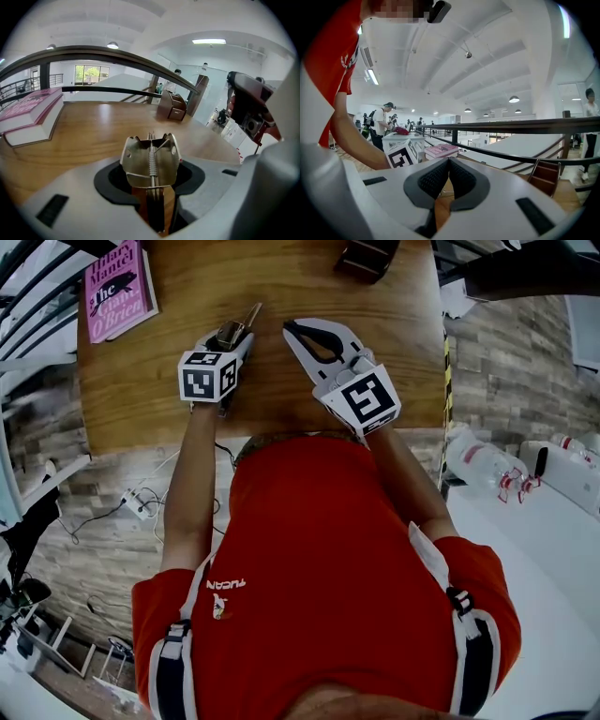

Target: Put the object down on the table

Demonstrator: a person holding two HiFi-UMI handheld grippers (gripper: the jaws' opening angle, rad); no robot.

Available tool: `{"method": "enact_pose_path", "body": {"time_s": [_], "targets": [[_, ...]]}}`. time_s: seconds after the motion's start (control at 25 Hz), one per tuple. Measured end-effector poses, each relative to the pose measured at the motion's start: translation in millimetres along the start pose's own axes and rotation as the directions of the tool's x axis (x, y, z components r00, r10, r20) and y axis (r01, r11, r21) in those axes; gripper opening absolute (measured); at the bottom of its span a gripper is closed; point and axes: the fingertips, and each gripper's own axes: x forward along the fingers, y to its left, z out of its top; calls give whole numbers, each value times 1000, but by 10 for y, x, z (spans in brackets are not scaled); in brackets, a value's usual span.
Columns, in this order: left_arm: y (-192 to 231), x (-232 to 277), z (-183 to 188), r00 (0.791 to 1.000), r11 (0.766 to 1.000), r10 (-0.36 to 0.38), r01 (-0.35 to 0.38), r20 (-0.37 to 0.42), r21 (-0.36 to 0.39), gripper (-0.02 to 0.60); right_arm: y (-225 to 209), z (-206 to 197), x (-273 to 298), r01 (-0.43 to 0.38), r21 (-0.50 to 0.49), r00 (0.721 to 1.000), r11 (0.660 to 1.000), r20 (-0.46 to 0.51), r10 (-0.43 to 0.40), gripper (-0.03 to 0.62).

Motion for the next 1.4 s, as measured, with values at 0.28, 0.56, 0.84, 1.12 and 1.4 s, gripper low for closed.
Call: {"method": "enact_pose_path", "body": {"time_s": [0.28,0.56,0.84,1.12,1.4], "targets": [[18,77,-81,999,1000,14,-13,-48,28,189,-25,-14,0,4,5,1000,1000,4,-4,25],[84,61,-56,998,998,54,-53,-18,44,261,-36,-30,1,4,11,1000,1000,4,-4,25],[266,-12,-41,991,991,128,-129,38,27,301,-25,-63,-30,2,17,1000,1000,-4,-2,25],[387,-21,-48,988,988,151,-152,46,22,307,-70,-68,-15,15,26,1000,1000,-10,-15,25],[279,-303,271,971,988,147,-154,189,24,307,-101,-5,-56,19,49,1000,999,21,-20,25]]}}
